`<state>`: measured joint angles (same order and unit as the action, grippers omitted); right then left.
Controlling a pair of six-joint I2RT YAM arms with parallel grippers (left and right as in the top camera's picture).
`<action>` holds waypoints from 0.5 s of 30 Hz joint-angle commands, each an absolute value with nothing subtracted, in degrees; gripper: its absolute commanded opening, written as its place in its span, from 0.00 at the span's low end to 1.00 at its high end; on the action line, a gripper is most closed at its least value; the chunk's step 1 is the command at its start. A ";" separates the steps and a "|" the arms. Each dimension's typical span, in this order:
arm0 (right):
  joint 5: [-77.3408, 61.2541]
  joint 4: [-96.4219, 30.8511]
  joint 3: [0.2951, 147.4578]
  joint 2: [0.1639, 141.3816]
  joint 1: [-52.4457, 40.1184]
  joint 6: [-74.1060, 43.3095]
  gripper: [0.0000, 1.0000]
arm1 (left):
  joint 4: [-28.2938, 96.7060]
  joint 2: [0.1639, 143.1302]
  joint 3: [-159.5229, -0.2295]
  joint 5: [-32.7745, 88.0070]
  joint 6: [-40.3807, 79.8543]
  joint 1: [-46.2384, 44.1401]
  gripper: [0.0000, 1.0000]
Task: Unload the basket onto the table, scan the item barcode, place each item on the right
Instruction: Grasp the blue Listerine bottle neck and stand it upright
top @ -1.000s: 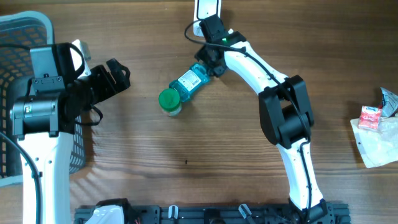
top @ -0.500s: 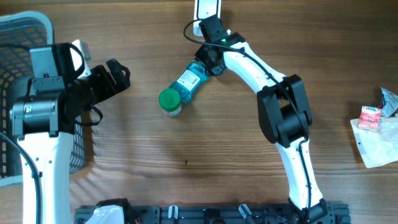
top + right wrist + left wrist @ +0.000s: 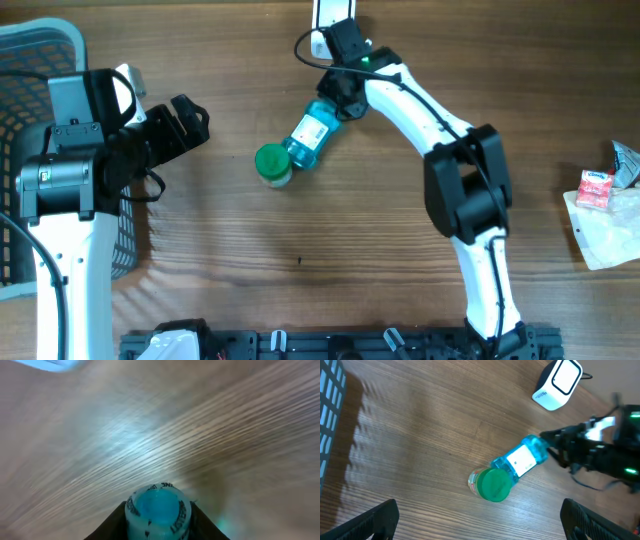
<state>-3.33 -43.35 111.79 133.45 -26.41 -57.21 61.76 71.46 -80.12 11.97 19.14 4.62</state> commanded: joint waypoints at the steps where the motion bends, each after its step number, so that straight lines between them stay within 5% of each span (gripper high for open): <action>1: 0.71 -44.56 112.25 123.59 -26.28 -51.20 0.33 | 61.78 71.26 -80.95 11.90 18.39 5.04 1.00; 15: 1.06 -50.28 112.07 117.73 -26.28 -37.06 0.31 | 61.78 71.26 -80.95 11.92 18.39 5.04 1.00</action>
